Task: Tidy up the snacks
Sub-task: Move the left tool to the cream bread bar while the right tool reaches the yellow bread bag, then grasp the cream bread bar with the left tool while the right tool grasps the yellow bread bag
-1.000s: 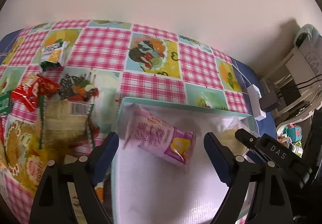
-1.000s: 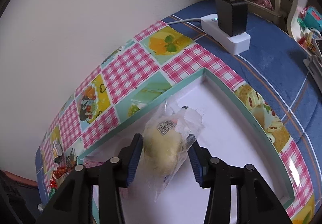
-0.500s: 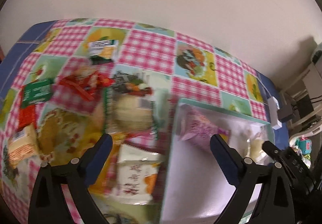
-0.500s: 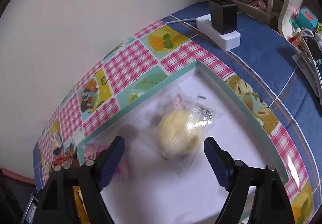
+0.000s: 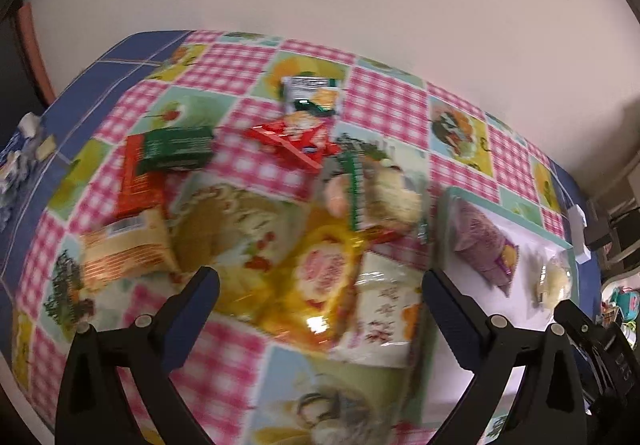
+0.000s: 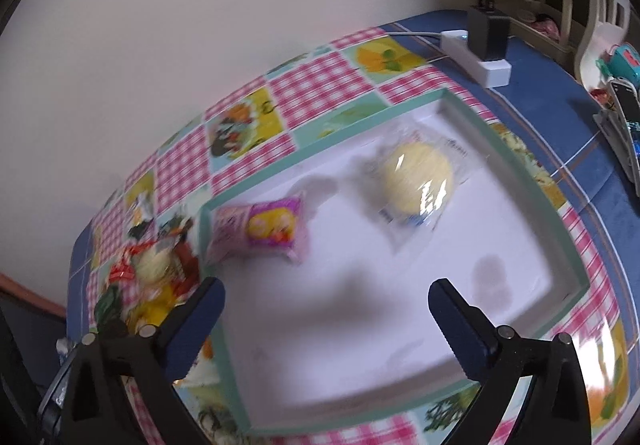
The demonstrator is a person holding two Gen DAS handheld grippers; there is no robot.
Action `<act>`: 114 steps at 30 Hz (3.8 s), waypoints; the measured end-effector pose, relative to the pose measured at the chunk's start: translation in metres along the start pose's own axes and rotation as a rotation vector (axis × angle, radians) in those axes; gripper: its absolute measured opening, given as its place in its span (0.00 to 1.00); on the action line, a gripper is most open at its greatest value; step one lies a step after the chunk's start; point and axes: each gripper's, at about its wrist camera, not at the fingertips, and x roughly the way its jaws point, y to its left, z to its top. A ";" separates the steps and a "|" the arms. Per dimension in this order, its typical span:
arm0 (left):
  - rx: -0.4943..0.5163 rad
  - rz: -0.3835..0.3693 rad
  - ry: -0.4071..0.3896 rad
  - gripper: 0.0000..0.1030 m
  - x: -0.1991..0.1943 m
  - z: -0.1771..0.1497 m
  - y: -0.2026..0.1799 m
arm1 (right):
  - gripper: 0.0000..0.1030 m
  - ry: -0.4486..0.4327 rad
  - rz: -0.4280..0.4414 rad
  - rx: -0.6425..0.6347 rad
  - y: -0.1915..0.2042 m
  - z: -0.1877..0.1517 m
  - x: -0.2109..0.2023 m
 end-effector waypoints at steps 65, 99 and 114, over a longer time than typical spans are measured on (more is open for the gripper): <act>-0.298 0.171 0.217 0.80 0.076 0.028 0.160 | 0.49 0.215 0.053 -0.533 0.213 -0.080 0.096; 0.034 -0.040 0.036 0.73 -0.018 0.029 0.004 | 0.43 0.142 -0.085 -0.240 0.092 -0.016 0.016; 0.461 -0.146 0.089 0.74 0.001 -0.035 -0.153 | 0.43 0.093 -0.271 0.084 -0.040 0.024 -0.007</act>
